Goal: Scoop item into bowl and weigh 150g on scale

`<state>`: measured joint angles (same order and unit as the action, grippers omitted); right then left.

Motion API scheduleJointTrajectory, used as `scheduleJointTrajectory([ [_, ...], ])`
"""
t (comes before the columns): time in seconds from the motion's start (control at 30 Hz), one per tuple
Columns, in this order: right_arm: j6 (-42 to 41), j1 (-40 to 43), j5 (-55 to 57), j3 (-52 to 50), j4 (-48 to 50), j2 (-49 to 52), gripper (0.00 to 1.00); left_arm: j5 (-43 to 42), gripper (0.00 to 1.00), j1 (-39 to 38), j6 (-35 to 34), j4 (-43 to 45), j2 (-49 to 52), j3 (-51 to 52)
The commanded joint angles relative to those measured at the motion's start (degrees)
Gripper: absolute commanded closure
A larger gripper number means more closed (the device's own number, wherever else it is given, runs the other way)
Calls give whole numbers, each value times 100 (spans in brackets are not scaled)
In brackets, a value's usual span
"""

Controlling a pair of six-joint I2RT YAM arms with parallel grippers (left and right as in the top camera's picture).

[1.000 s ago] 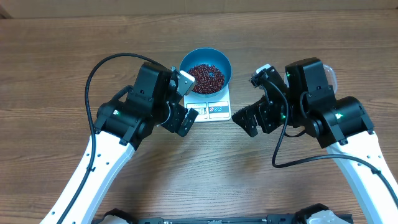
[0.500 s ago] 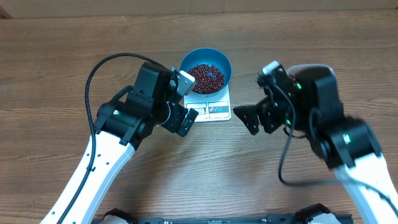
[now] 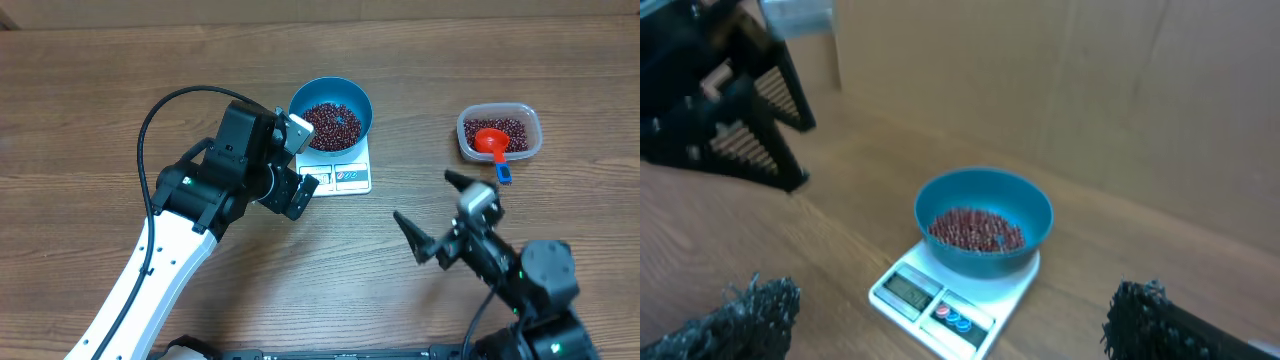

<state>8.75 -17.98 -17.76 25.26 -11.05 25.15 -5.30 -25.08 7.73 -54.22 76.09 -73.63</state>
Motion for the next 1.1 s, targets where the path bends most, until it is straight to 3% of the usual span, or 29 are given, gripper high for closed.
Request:
scheduleJointTrajectory([
  [0.0,-260,170,35,-713,330,-745,0,39,0,-2,107,9,-46,2],
  [0.23,-299,380,208,-1873,1165,-2094,0,39,0,-2,107,9,-46,2],
  [0.37,-748,369,905,-2490,2039,-2500,0,39,0,-2,107,9,-46,2],
  [0.7,-688,157,1137,-2481,640,-2500,0,39,0,-2,107,9,-46,2],
  [1.07,-686,160,1276,-2481,660,-2500,0,39,0,-2,107,9,-46,2],
])
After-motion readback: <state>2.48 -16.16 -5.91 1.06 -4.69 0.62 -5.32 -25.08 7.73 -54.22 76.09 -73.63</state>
